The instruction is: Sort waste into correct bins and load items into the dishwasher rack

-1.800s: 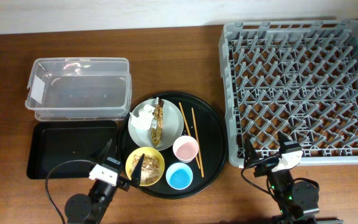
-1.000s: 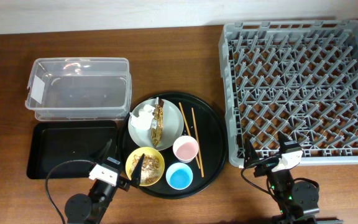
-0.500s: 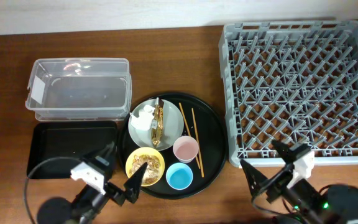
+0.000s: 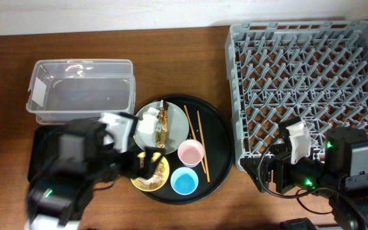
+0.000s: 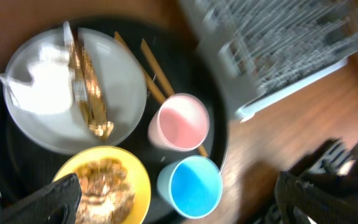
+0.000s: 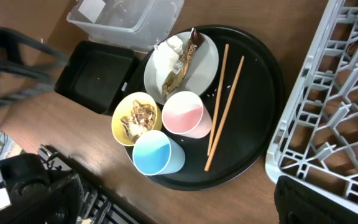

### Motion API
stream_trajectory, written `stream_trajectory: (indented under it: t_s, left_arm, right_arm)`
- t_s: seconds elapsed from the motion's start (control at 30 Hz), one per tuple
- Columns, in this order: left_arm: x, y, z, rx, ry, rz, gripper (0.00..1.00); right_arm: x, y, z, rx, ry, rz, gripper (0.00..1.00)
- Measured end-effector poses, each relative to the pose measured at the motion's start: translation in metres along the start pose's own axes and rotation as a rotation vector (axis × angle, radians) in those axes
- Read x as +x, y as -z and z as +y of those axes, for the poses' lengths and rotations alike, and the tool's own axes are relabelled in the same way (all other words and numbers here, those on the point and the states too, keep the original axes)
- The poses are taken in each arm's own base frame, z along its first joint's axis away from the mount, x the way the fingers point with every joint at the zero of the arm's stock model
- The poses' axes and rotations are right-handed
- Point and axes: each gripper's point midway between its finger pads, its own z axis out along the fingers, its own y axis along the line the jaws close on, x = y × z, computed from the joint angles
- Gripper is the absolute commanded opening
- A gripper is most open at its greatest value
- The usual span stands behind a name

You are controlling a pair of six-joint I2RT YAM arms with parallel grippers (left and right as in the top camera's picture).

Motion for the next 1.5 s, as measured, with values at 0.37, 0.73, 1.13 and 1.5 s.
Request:
stream_trajectory:
  t_s: [0.37,0.73,1.13,1.5]
  left_arm:
    - [0.055,-0.190,0.040,-0.340,0.010,0.352,0.00]
    - [-0.044,-0.069,-0.021,0.201,0.134,0.073,0.00]
    - [-0.048,0.027,-0.105,0.968,0.088,0.102,0.00]
    - [-0.049,0.012,-0.094,0.861,0.090,0.084,0.74]
  right_arm:
    - [0.011,0.001,0.001,-0.004,-0.033,0.042,0.99]
    - [-0.004,0.001,0.009,-0.047,0.020,-0.015,0.93]
    - [-0.036,-0.022,0.121,-0.750,0.331,0.005,0.75]
    - [-0.034,-0.041,0.110,-0.552,0.320,0.010,0.47]
